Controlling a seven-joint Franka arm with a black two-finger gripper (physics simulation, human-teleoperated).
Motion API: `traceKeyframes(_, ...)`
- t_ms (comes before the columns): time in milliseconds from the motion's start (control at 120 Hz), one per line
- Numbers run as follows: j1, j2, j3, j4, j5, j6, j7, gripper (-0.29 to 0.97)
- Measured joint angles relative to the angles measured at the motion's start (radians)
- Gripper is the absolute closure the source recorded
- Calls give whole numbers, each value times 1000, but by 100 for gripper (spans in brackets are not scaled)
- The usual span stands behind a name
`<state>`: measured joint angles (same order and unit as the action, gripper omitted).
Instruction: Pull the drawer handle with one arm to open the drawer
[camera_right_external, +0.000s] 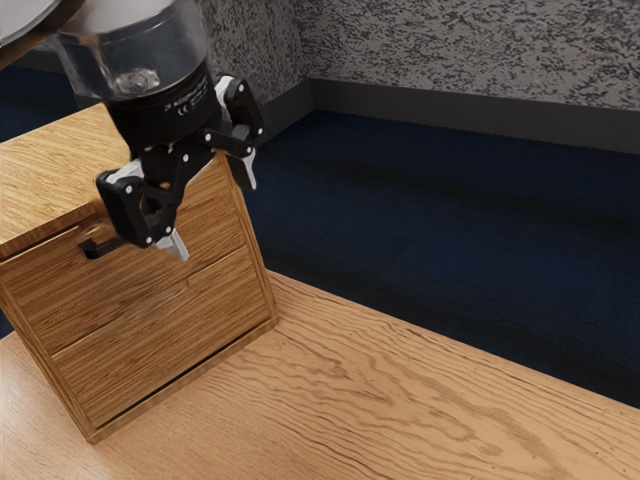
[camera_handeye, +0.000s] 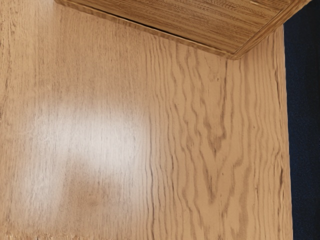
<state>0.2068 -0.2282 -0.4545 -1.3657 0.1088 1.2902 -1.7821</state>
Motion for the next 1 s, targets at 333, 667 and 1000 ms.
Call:
traceKeyframes(333,0,-12,37,0,-47,-12,-667,0)
traceKeyframes(667,6,-13,104,1,-130,-48,-1115,0)
traceKeyframes(1000,25,11,205,21,-27,-28,-1115,0)
